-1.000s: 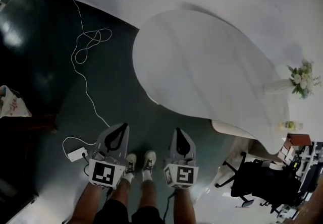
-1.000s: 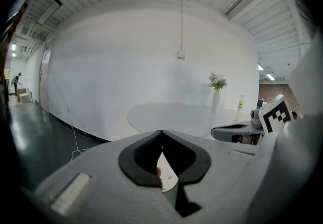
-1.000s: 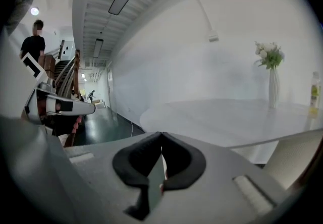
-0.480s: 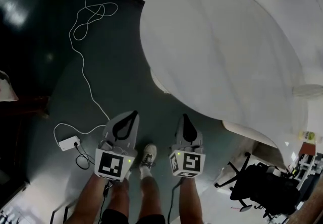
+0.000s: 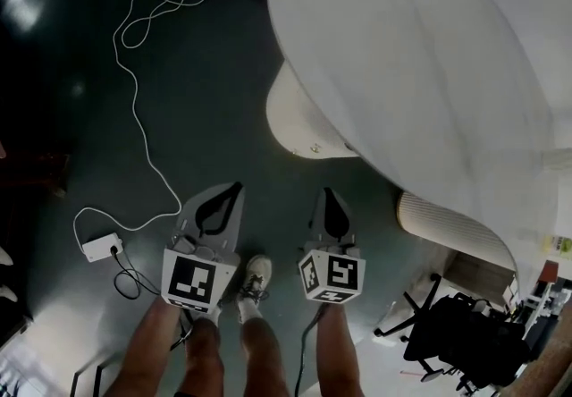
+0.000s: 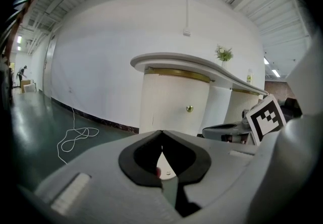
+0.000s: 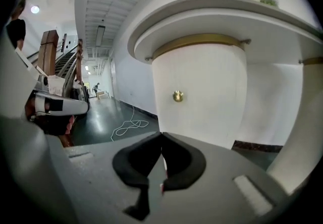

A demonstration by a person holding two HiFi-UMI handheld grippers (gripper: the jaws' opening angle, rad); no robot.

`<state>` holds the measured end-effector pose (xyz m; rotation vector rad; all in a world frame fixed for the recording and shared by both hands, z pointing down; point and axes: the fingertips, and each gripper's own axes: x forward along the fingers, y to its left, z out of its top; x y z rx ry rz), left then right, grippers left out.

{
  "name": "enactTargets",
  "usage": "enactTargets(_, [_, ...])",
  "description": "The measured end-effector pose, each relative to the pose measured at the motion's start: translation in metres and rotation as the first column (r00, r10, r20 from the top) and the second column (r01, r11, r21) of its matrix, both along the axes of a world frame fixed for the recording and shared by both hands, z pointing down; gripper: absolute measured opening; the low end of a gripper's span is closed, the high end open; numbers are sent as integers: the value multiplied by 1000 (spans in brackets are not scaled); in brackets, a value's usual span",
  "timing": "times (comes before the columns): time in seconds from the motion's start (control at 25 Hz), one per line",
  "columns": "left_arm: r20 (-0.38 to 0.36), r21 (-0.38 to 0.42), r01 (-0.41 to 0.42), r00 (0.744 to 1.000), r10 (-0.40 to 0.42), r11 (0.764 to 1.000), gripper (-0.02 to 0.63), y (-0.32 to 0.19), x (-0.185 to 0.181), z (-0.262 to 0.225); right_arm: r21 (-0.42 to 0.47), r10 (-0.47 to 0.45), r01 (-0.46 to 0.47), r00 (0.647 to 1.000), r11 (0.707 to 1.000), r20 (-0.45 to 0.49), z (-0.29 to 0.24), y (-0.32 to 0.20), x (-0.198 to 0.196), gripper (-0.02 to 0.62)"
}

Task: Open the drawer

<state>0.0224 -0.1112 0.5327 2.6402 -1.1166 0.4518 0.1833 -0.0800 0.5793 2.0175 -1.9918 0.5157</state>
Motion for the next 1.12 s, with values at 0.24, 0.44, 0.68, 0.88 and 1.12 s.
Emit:
enactTargets(0.24, [17, -11, -19, 1000, 19, 1000, 9, 4, 2, 40, -29, 0, -1, 1000, 1000, -23, 47, 0, 2, 3])
enactTargets(0.44, [4, -1, -8, 1000, 8, 1000, 9, 7, -2, 65, -57, 15, -17, 1000, 998, -28, 78, 1, 0, 5])
enactTargets(0.68, [20, -15, -6, 1000, 7, 1000, 9, 9, -5, 77, -87, 37, -43, 997, 995, -67, 102, -11, 8, 5])
enactTargets(0.88, [12, -29, 6, 1000, -6, 1000, 9, 9, -6, 82, -102, 45, -54, 995, 993, -89, 115, -24, 13, 60])
enactTargets(1.12, [10, -41, 20, 1000, -20, 999, 9, 6, -10, 87, -141, 73, -83, 995, 987, -73, 137, -43, 23, 146])
